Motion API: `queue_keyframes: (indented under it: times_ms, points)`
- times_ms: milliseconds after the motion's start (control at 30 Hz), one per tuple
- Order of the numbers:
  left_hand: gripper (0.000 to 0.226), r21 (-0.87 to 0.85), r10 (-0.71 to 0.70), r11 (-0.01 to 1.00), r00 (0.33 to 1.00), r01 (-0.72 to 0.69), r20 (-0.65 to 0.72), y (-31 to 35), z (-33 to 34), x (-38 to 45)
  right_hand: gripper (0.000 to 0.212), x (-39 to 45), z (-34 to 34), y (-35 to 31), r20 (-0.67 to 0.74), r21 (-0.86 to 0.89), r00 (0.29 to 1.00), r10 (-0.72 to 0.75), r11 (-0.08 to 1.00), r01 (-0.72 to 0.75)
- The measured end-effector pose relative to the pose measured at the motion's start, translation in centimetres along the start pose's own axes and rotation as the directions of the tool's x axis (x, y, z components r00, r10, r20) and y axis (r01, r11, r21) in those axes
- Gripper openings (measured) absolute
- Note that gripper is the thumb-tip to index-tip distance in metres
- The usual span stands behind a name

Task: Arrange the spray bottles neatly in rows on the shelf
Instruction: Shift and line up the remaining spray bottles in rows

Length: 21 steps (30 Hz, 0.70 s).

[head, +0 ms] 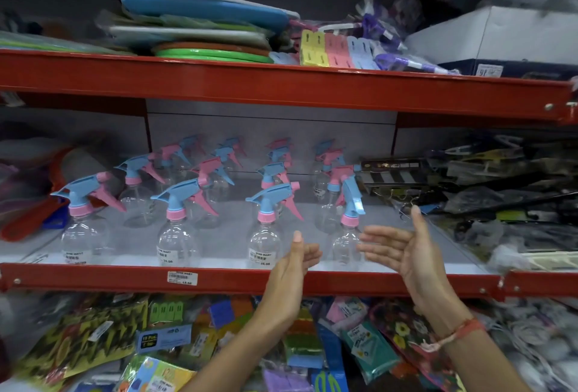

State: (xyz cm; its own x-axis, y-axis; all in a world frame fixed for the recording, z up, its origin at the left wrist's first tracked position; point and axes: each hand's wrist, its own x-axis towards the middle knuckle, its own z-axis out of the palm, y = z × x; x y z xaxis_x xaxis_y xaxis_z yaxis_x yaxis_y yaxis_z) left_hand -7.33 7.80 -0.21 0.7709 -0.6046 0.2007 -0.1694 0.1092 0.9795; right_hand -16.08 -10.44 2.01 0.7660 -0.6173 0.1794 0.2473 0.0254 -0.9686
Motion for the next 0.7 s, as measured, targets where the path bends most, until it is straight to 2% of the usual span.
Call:
queue_keyframes:
  times_ms: [67,133,200,267,400,500,700]
  points:
    - [0.082,-0.043,-0.075,0.996,0.997,0.076,0.007,0.4,1.0,0.0,0.077,1.5,-1.1,0.7,-0.196,0.023,0.98,-0.024,0.999,0.029]
    - [0.087,-0.134,-0.164,0.977,0.986,0.166,0.027,0.9,1.6,0.0,0.07,3.1,-1.3,1.3,-0.219,0.032,0.976,0.008,0.999,-0.002]
    - [0.091,-0.21,-0.23,0.949,0.972,0.235,0.05,1.4,2.2,-0.1,0.066,4.9,-1.0,1.7,-0.117,0.0,0.991,0.068,0.998,-0.069]
    - [0.096,-0.224,-0.26,0.937,0.963,0.268,0.064,1.9,2.8,0.0,0.074,6.3,-0.5,1.8,0.022,-0.047,0.985,0.168,0.985,-0.167]
    - [0.105,-0.196,-0.29,0.931,0.951,0.306,0.108,2.3,3.5,0.7,0.094,7.0,0.0,1.8,0.334,-0.143,0.884,0.327,0.945,-0.295]
    - [0.108,-0.168,-0.287,0.938,0.951,0.303,0.112,2.5,3.5,1.4,0.093,6.6,-0.1,1.8,0.387,-0.151,0.852,0.354,0.935,-0.32]
    - [0.108,-0.16,-0.277,0.944,0.956,0.289,0.096,2.3,2.4,3.2,0.106,5.7,-1.3,1.5,0.432,-0.169,0.813,0.39,0.921,-0.351]
